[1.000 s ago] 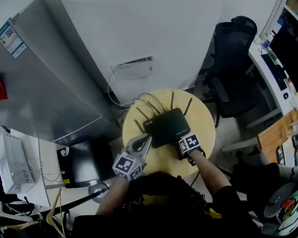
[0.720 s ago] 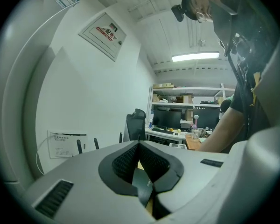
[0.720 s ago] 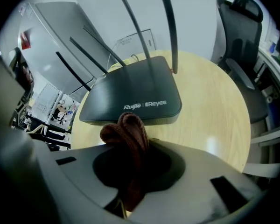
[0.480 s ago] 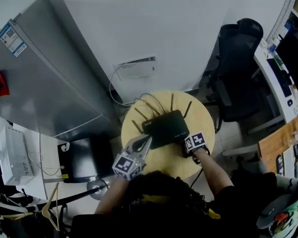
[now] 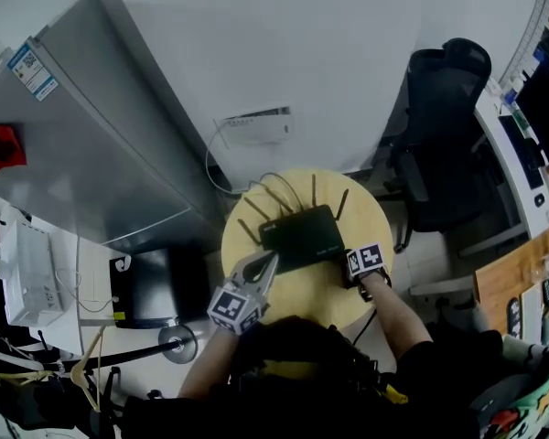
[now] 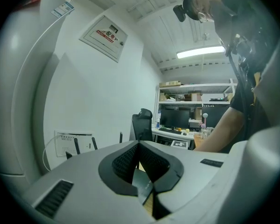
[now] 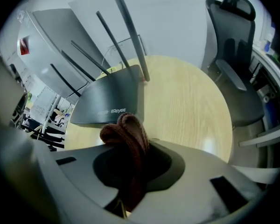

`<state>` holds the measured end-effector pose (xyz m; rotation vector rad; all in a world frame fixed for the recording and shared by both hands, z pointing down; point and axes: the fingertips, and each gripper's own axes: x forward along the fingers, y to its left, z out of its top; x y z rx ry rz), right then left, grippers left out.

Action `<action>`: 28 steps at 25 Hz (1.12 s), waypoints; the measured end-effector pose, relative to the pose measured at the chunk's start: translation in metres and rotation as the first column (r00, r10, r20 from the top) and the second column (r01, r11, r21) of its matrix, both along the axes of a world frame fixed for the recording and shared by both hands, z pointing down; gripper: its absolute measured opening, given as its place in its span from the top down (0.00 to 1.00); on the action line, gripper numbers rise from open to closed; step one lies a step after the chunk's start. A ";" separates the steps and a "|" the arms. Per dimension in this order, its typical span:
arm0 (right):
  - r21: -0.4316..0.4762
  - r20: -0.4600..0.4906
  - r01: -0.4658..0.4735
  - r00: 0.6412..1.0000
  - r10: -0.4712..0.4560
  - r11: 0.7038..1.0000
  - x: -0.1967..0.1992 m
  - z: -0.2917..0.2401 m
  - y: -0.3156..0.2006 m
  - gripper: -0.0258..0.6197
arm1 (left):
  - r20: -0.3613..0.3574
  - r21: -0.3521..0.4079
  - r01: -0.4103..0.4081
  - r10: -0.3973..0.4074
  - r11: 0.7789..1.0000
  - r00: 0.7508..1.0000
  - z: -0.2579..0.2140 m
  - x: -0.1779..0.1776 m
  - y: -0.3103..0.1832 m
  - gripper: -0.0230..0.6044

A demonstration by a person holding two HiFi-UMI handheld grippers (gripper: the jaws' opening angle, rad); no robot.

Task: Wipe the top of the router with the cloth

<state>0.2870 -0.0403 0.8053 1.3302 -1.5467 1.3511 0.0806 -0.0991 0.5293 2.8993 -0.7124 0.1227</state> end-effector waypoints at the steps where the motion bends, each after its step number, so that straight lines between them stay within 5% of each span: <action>1: 0.001 -0.004 0.008 1.000 -0.008 1.000 0.003 0.000 0.000 0.87 | 0.004 0.000 0.011 -0.011 1.000 1.000 0.000 -0.001 0.002 0.97; 9: 0.096 -0.031 -0.057 0.998 0.060 0.994 0.038 -0.010 -0.008 0.87 | 0.020 -0.010 0.135 -0.135 0.991 0.991 -0.002 -0.015 0.022 0.97; 16: 0.277 0.056 -0.203 0.979 0.195 0.939 0.061 -0.045 -0.022 0.87 | 0.029 -0.022 0.253 -0.253 0.967 0.967 -0.006 -0.053 0.035 0.97; 23: 0.487 0.159 -0.230 0.972 0.174 0.843 0.043 -0.100 0.010 0.87 | -0.024 -0.052 0.293 -0.295 0.955 0.955 -0.001 -0.087 0.045 0.97; 28: 0.646 0.175 -0.264 0.965 0.198 0.717 0.040 -0.144 0.050 0.87 | -0.075 -0.038 0.270 -0.272 0.962 0.959 -0.013 -0.111 0.057 0.97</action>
